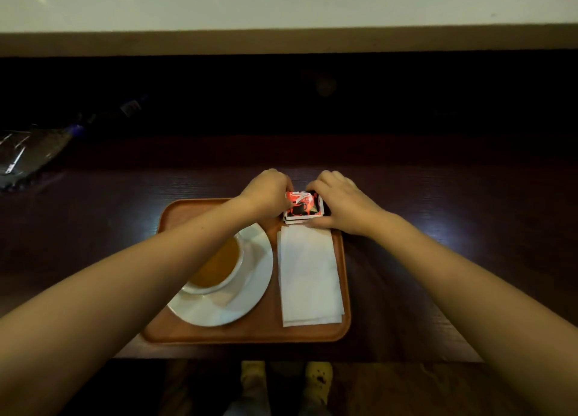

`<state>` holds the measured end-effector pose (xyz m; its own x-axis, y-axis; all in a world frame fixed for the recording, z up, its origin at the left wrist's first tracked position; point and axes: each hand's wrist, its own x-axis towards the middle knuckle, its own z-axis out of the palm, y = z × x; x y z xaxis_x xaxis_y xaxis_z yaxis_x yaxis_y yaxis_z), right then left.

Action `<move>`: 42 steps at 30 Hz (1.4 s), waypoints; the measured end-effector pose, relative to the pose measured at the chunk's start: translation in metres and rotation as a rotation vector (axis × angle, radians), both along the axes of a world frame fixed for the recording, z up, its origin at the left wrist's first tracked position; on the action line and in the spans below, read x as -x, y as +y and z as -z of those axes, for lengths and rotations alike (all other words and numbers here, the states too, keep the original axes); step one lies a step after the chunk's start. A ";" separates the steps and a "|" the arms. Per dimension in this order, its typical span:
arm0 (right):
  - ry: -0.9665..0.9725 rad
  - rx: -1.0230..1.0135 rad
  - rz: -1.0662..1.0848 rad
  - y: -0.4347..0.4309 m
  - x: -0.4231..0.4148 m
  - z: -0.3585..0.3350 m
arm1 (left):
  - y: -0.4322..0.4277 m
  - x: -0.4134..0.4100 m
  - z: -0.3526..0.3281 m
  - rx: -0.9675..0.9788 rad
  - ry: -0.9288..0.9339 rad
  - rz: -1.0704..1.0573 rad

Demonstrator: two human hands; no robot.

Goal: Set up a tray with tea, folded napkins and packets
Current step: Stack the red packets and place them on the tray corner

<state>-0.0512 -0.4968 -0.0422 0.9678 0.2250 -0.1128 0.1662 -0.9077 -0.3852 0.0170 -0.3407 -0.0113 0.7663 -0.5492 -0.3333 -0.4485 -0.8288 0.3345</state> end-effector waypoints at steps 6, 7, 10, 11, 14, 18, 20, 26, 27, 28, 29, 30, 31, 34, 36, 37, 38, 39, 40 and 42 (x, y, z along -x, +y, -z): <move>-0.008 -0.057 0.005 -0.009 0.010 -0.004 | 0.008 0.024 -0.012 -0.036 -0.181 -0.012; -0.030 -0.060 0.008 -0.010 0.012 -0.004 | 0.012 0.035 -0.014 -0.017 -0.242 0.004; -0.051 -0.056 -0.003 -0.011 0.016 -0.004 | 0.021 0.088 -0.013 0.086 -0.282 0.048; -0.045 -0.050 -0.010 -0.010 0.015 -0.004 | 0.022 0.107 -0.010 0.101 -0.251 0.048; -0.053 -0.022 -0.025 -0.008 0.013 -0.003 | 0.021 0.142 0.006 0.024 -0.200 0.109; -0.065 -0.007 -0.032 -0.008 0.017 -0.002 | 0.025 0.155 0.017 -0.006 -0.209 0.150; -0.075 -0.018 -0.018 -0.006 0.022 -0.005 | 0.028 0.161 0.018 0.007 -0.217 0.149; -0.201 -0.121 0.091 0.006 0.058 -0.019 | 0.040 0.177 0.012 0.202 -0.225 0.094; -0.209 -0.120 0.106 0.008 0.068 -0.019 | 0.043 0.179 0.012 0.218 -0.212 0.060; -0.203 -0.114 0.117 0.010 0.076 -0.018 | 0.045 0.180 0.013 0.225 -0.201 0.027; -0.188 -0.102 0.119 0.012 0.084 -0.017 | 0.047 0.181 0.015 0.224 -0.199 0.000; -0.167 -0.078 0.107 0.015 0.090 -0.015 | 0.048 0.180 0.018 0.211 -0.206 -0.016; -0.144 -0.037 0.079 0.017 0.094 -0.013 | 0.048 0.181 0.022 0.187 -0.219 -0.019; -0.108 0.112 -0.012 0.023 0.101 -0.004 | 0.045 0.183 0.032 0.106 -0.255 0.018; -0.111 0.150 -0.022 0.025 0.105 0.000 | 0.046 0.187 0.037 0.080 -0.258 0.033; -0.118 0.152 -0.019 0.026 0.107 0.002 | 0.047 0.188 0.039 0.079 -0.262 0.035; -0.127 0.152 -0.017 0.026 0.109 0.003 | 0.048 0.190 0.040 0.083 -0.263 0.034; -0.132 0.151 -0.018 0.027 0.111 0.003 | 0.050 0.192 0.040 0.087 -0.263 0.031; -0.135 0.150 -0.022 0.028 0.113 0.003 | 0.051 0.194 0.040 0.091 -0.262 0.028; -0.125 0.135 -0.023 0.029 0.116 0.004 | 0.052 0.197 0.040 0.104 -0.257 0.025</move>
